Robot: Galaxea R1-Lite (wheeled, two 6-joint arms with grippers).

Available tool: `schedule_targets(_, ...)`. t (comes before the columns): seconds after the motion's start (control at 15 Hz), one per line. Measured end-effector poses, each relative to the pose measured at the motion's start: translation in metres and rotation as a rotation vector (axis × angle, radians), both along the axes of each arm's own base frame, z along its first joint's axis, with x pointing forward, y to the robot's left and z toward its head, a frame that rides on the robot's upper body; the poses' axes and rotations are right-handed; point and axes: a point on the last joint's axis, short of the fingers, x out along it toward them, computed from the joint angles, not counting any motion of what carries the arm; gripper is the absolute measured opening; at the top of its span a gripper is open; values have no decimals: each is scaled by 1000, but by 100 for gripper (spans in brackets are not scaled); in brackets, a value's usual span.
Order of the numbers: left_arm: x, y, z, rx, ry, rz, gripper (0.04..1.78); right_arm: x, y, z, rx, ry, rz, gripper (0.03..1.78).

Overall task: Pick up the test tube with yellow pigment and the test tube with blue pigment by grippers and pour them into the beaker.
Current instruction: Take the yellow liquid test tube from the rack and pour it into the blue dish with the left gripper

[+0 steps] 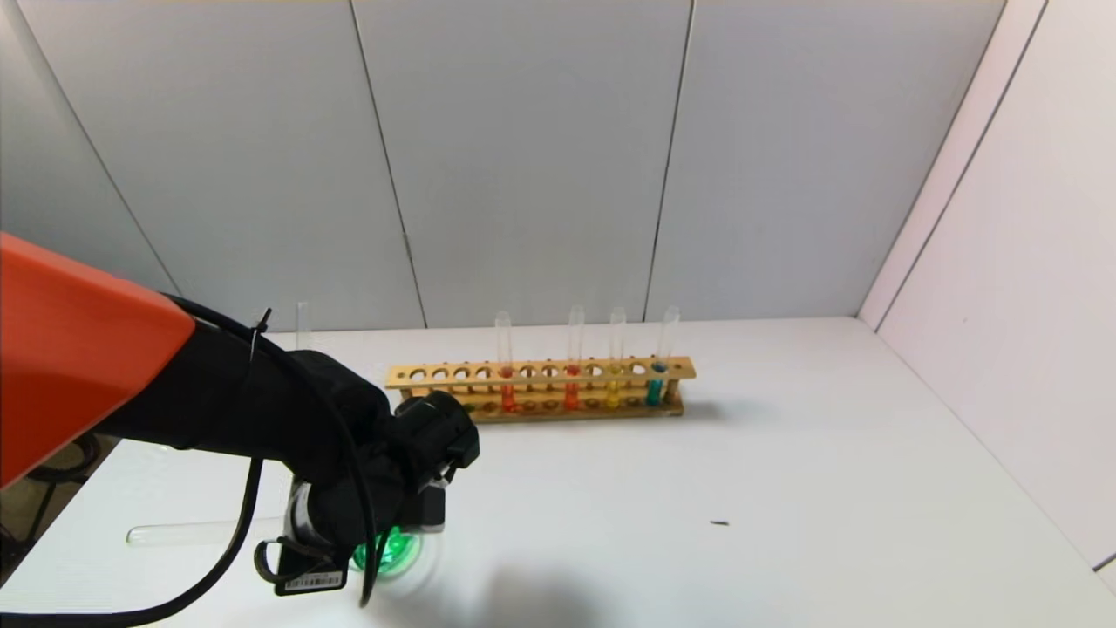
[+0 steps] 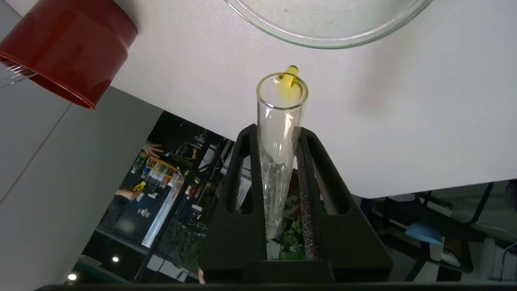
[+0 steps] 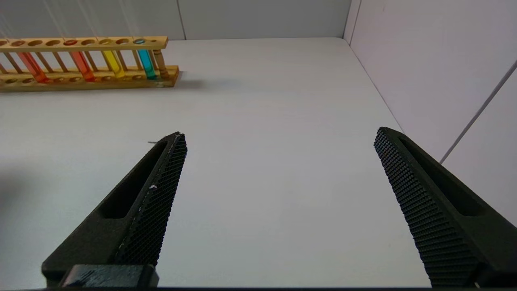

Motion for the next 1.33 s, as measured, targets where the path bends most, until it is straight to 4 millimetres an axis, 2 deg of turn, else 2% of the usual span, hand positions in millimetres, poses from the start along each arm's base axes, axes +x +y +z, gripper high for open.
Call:
schedule_targets(0.6,10,-17,-2,65,80,-26,30,0,0,0,0,0,1,170)
schedule_targets(1.33,10,-20,-2,48,69,-14,30,0,0,0,0,0,0,170)
